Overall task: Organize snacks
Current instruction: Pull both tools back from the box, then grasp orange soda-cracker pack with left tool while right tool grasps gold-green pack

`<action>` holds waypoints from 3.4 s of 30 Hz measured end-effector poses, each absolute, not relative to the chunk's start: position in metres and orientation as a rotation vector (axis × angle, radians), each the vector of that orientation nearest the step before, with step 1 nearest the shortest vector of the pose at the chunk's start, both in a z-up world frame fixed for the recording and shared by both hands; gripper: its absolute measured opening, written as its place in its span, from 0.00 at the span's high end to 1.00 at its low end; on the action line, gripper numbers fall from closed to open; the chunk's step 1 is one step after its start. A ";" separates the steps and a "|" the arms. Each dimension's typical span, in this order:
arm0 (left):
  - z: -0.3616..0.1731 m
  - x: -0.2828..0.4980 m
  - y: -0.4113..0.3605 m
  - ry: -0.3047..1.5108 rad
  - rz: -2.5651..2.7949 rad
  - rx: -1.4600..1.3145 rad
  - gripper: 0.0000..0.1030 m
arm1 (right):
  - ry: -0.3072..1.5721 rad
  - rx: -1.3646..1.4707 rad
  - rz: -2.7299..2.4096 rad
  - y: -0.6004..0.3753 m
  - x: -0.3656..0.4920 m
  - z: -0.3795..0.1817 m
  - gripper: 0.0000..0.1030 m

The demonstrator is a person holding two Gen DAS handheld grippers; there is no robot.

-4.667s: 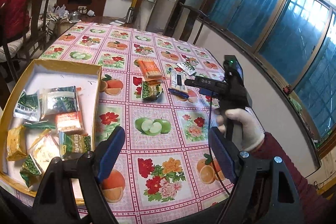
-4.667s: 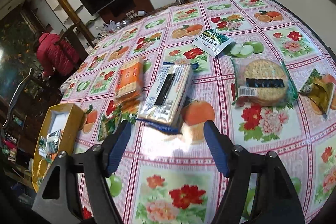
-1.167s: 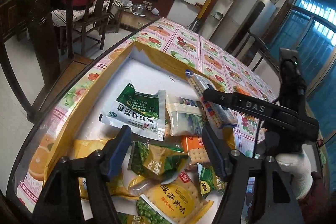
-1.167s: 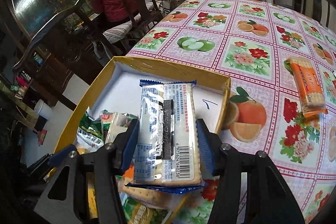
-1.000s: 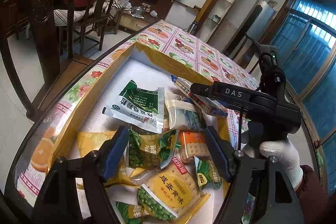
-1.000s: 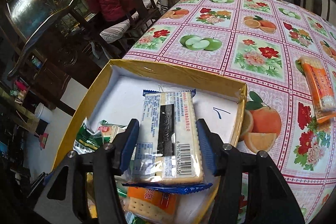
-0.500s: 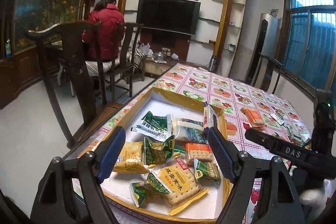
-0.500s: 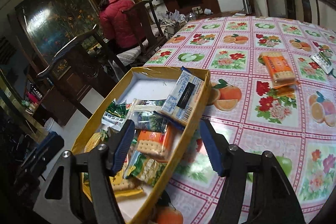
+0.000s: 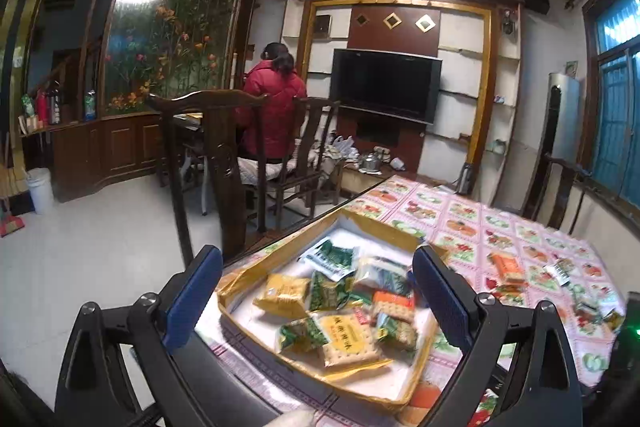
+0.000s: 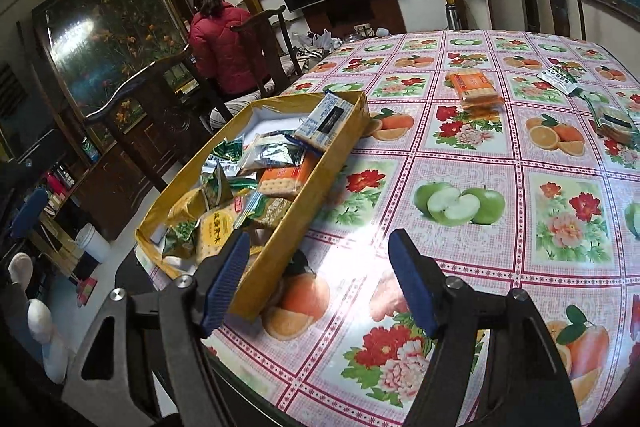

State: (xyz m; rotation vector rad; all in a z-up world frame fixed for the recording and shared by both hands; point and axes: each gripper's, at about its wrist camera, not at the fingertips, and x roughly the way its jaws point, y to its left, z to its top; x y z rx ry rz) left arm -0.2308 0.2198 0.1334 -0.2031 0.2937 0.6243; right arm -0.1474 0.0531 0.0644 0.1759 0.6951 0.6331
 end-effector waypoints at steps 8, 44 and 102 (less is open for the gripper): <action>0.122 -0.218 0.225 0.458 0.593 -0.211 0.06 | 0.631 0.019 0.612 0.067 -0.173 0.069 0.27; 0.090 -0.207 0.234 0.631 0.530 -0.242 0.06 | 0.712 -0.090 0.645 0.103 -0.175 0.050 0.26; 0.011 -0.121 0.065 1.090 -0.106 0.045 0.01 | 0.833 0.253 -0.006 -0.290 0.028 0.022 0.86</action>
